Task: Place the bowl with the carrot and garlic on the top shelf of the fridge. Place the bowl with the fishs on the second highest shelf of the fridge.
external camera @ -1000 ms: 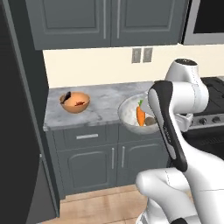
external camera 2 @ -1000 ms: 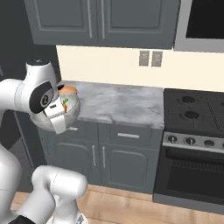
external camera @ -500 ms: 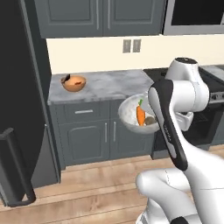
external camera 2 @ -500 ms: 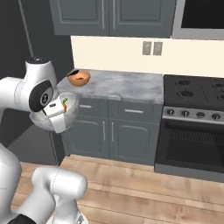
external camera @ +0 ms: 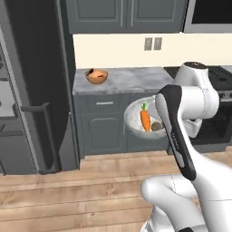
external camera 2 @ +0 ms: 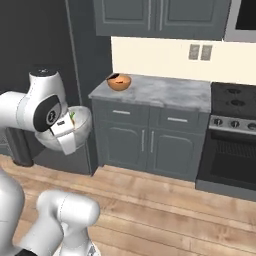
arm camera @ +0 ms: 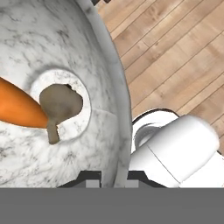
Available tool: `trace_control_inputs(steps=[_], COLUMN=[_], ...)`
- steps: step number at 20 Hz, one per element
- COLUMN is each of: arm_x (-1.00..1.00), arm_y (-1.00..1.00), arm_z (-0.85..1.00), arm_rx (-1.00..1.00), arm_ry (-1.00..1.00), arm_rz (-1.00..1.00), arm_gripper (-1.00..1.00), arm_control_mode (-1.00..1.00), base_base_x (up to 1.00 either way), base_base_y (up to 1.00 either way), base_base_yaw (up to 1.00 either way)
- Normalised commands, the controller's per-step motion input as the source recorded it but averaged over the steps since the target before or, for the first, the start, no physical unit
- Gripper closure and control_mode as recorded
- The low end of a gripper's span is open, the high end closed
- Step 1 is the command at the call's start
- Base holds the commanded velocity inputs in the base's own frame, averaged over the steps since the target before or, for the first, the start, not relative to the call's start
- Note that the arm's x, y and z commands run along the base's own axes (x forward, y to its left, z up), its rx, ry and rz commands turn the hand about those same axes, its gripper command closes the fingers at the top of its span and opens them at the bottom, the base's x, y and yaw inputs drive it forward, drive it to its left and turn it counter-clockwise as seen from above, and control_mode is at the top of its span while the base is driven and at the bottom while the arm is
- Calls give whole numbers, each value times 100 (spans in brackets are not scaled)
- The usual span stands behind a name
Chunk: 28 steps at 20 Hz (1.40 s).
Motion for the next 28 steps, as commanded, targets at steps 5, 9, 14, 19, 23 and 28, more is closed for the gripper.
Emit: trace_control_inputs(steps=[5,9,14,19,23,28], arm_x=[0,0,0,0,0,0], arm_y=[0,0,0,0,0,0], arm_z=[0,0,0,0,0,0], arm_rx=[0,0,0,0,0,0], arm_ry=[0,0,0,0,0,0], arm_rz=[0,0,0,0,0,0], arm_gripper=[100,100,100,100,100,100], arm_control_mode=[100,100,100,100,100,100], base_base_x=[-51,-21,-3,97,100,100], base_base_y=[100,77,95,52,0,0], base_base_yaw=[51,84,70,14,-1,-29])
